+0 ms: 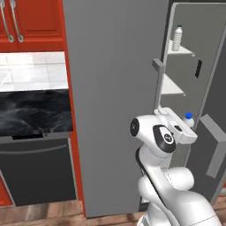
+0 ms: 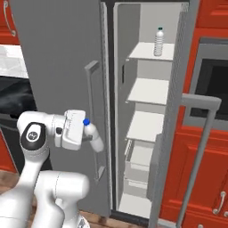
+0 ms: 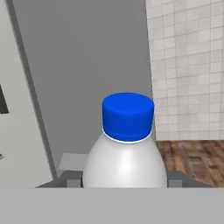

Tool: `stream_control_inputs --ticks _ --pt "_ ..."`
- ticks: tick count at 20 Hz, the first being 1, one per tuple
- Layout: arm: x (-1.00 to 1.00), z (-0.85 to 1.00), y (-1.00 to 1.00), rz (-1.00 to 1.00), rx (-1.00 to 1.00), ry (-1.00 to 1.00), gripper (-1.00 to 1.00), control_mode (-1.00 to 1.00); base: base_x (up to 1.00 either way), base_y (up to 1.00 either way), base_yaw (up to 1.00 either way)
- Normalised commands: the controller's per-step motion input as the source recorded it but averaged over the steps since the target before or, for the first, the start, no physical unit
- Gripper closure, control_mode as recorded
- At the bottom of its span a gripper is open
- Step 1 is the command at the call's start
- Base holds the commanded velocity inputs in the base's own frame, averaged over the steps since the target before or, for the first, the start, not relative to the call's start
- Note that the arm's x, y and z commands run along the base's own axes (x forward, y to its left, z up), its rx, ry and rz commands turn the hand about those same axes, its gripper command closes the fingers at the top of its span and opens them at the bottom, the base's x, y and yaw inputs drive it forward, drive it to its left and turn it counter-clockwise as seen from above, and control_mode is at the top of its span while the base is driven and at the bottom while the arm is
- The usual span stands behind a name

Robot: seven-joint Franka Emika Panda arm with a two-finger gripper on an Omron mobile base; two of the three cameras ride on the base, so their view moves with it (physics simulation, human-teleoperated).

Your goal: Take the bottled waters from the counter and place them in the freezer to freeze. Close the freezer door after placing the bottles.

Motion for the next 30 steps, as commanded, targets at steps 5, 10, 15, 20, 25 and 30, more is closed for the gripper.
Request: stream_control_inputs --ticks 5,10,15,20,25,30 --pt "0.00 0.00 0.00 0.00 0.00 0.00 1.00 1.00 -0.13 -0.61 0.07" --pt "0.00 0.00 0.00 0.00 0.00 0.00 1.00 1.00 -0.01 -0.44 0.06" --pt "0.00 0.00 0.00 0.00 0.00 0.00 1.00 1.00 0.29 -0.32 0.00" --pt "0.00 0.00 0.00 0.00 0.00 0.00 1.00 1.00 0.45 -0.37 0.00" --pt "0.00 0.00 0.00 0.00 0.00 0.00 1.00 1.00 0.35 -0.25 0.00" --pt "0.14 0.41 -0.13 0.01 0.03 0.01 1.00 -1.00 0.07 -0.06 0.00"
